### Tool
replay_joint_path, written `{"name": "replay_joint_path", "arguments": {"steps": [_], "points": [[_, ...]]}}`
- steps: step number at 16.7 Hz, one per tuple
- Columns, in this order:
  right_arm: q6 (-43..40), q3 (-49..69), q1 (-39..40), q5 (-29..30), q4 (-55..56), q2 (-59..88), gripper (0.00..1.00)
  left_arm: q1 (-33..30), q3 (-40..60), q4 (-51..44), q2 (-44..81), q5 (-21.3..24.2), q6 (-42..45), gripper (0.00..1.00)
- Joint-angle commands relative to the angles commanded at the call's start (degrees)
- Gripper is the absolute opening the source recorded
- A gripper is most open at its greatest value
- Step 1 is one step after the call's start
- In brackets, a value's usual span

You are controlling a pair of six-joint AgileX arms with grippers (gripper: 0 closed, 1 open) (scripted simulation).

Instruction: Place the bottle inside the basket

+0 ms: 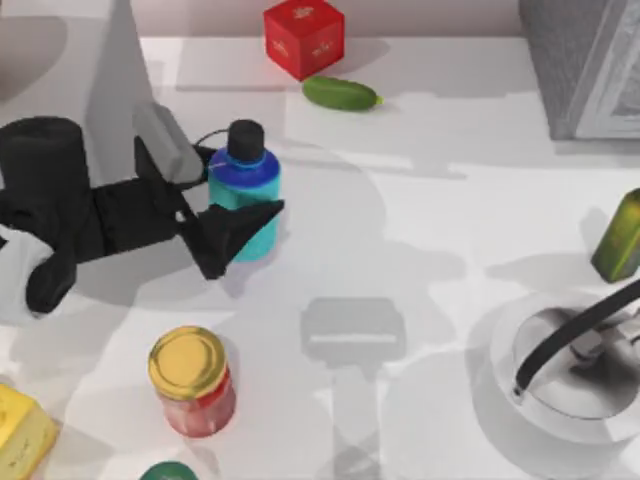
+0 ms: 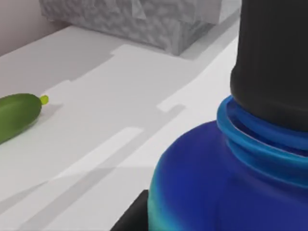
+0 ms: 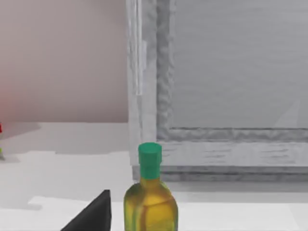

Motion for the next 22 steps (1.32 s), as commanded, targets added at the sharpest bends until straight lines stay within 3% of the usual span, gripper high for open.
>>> {"name": "replay_joint_path", "arguments": {"steps": [7,13,18,22], "points": [[0.00,0.00,0.00,0.00,0.00,0.00,1.00,18.08,-0.21,-48.31,-26.95,20.33,17.02,0.00],[0.00,0.00,0.00,0.00,0.00,0.00,1.00,38.33,-1.65,-81.83,-47.80,30.41,34.34,0.00],[0.00,0.00,0.00,0.00,0.00,0.00,1.00,50.63,-3.05,-95.74,-58.93,32.87,44.52,0.00],[0.00,0.00,0.00,0.00,0.00,0.00,1.00,52.06,-3.24,-97.17,-60.32,32.97,45.85,0.00]]}}
